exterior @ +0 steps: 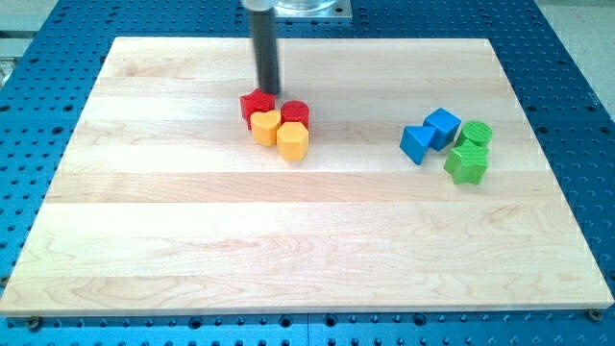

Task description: Separate the yellow blocks and red blocks

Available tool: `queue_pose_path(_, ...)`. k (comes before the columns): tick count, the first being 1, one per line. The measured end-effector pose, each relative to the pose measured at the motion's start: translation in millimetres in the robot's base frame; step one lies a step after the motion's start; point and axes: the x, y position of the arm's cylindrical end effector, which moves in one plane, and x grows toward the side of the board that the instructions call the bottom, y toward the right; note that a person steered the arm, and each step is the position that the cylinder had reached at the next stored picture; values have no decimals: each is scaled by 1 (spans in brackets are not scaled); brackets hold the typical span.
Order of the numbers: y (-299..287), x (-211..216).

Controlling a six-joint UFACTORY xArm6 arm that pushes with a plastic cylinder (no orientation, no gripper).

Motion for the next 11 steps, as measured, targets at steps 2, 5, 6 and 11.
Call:
queue_pose_path(2,37,57)
queue_pose_path(5,18,94)
queue_pose_path(6,-1,83)
queue_pose_path(11,-59,60)
